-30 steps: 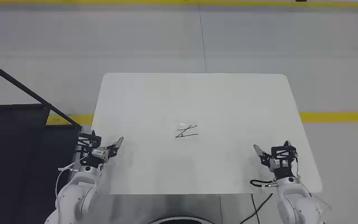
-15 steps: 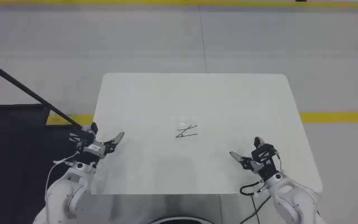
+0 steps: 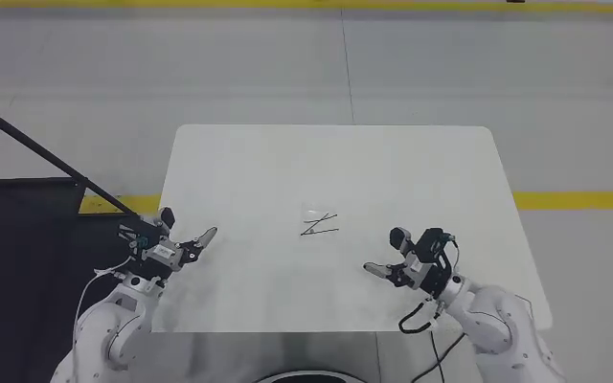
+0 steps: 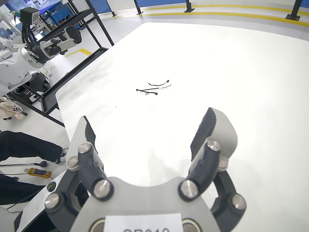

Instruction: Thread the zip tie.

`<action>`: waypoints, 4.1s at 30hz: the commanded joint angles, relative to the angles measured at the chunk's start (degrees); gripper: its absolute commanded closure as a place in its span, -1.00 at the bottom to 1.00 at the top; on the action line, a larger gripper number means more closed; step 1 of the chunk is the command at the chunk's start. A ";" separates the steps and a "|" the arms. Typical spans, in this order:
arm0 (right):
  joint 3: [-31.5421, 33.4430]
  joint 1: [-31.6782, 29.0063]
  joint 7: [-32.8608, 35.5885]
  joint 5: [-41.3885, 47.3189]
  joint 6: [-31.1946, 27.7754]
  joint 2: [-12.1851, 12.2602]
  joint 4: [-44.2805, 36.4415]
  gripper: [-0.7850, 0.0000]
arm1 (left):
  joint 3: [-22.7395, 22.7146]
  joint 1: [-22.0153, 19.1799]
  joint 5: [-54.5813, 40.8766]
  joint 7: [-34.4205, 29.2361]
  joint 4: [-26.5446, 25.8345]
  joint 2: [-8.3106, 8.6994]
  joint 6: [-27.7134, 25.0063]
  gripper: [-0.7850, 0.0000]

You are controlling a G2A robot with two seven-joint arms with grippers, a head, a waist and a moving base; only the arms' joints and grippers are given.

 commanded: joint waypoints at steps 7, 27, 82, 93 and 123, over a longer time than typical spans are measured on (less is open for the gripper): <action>0.01 -0.04 -0.21 -0.27 0.03 0.00 -0.03 -1.00 | 0.01 0.00 -0.01 0.03 -0.01 -0.01 0.08 -1.00; -16.33 25.06 29.13 41.94 -5.61 -0.40 27.43 -1.00 | 2.12 0.07 -4.40 5.23 -1.29 -0.62 0.73 -1.00; -29.94 39.88 31.09 46.19 0.92 -4.33 45.17 0.64 | 2.12 0.07 -4.40 5.23 -1.29 -0.62 0.73 -1.00; -29.43 39.60 30.29 46.15 -0.34 -4.12 45.06 1.00 | 2.12 0.07 -4.40 5.23 -1.29 -0.62 0.73 -1.00; -13.06 17.88 42.03 34.29 -4.29 11.89 -2.91 1.00 | 9.06 -12.00 6.24 -6.44 -5.92 1.48 -30.91 -1.00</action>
